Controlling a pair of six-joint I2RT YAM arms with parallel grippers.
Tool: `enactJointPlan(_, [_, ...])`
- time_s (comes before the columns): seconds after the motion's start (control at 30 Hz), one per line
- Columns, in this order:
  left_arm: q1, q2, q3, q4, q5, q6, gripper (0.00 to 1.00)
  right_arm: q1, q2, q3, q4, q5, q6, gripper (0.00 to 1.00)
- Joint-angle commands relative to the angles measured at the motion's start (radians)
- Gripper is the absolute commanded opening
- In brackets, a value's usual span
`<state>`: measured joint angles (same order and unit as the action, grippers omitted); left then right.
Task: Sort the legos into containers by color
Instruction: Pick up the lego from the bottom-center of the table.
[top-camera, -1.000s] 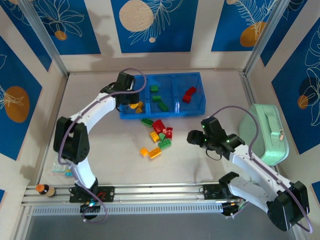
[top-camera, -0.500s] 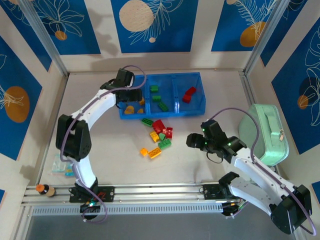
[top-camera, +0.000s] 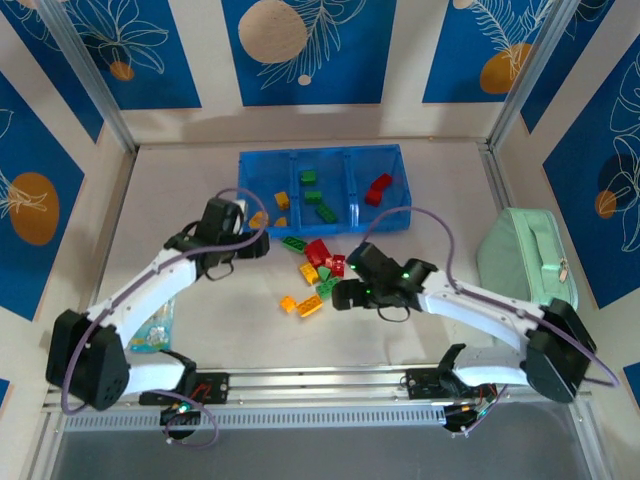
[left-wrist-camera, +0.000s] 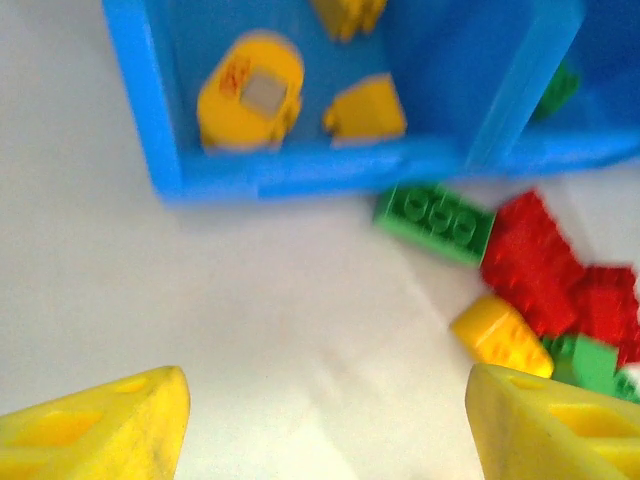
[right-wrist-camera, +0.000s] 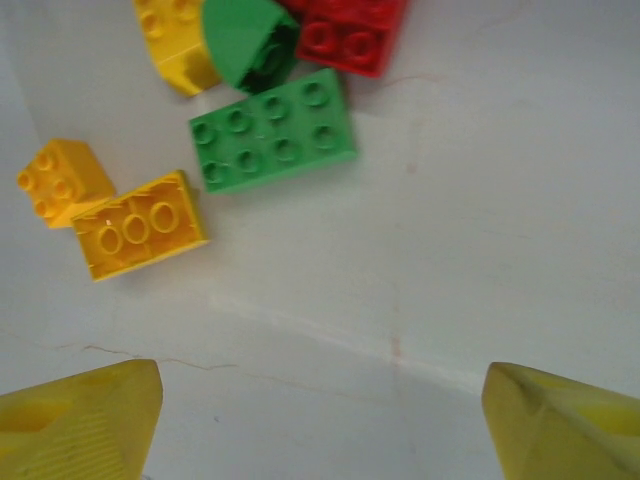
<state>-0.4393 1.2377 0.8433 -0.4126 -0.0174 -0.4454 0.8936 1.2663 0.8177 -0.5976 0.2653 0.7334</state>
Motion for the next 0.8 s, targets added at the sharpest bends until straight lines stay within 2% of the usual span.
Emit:
enactJointPlan(0.0, [-0.007,-0.083,-0.102,0.036,0.030,-0.057,0.73,0.054,0.095,0.083,0.019,-0.007,-0.010,0.85])
enactJointPlan(0.13, [-0.012,-0.169,-0.222,0.045,0.042,-0.096,0.73,0.089,0.270,0.196,-0.007,-0.047,-0.011,0.85])
enactJointPlan(0.3, [-0.013,-0.256,-0.295,0.023,0.032,-0.116,0.73,0.107,0.411,0.285,-0.039,-0.051,0.036,0.82])
enactJointPlan(0.6, [-0.013,-0.319,-0.335,0.000,0.014,-0.118,0.73,0.108,0.521,0.316,0.009,-0.078,0.111,0.78])
enactJointPlan(0.77, [-0.013,-0.323,-0.342,-0.001,0.012,-0.114,0.73,0.120,0.558,0.313,0.038,-0.090,0.135,0.71])
